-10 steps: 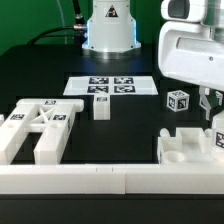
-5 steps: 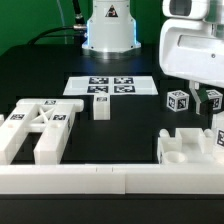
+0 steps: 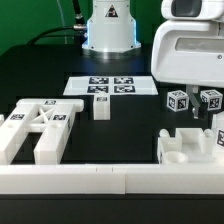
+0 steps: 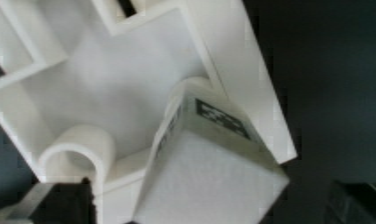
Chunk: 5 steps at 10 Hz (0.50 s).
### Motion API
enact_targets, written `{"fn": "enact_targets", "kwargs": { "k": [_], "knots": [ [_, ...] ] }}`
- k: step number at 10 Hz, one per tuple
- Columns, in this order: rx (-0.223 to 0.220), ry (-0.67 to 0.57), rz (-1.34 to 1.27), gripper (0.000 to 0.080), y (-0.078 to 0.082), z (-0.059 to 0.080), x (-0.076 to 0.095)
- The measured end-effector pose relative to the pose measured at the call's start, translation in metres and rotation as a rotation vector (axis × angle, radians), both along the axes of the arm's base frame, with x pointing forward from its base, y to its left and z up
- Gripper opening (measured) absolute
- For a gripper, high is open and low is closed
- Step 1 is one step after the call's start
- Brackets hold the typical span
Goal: Assemble chair
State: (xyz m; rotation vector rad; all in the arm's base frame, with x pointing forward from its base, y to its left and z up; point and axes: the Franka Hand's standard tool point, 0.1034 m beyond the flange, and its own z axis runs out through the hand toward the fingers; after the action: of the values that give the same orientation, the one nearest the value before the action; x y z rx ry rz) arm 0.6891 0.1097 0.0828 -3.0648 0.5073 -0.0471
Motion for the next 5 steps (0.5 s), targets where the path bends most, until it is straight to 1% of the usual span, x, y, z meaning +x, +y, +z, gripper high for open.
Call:
{"fn": "enact_targets", "kwargs": {
  "k": [1, 2, 5],
  "knots": [
    [-0.006, -0.002, 0.060, 0.0649, 0.0005, -0.0001, -0.0001],
    [-0.028, -0.014, 0.187, 0.0649, 0.0034, -0.0001, 0.0005],
    [-0.038, -0.024, 0.424, 0.0649, 0.0076, 0.0004, 0.0007]
  ]
}}
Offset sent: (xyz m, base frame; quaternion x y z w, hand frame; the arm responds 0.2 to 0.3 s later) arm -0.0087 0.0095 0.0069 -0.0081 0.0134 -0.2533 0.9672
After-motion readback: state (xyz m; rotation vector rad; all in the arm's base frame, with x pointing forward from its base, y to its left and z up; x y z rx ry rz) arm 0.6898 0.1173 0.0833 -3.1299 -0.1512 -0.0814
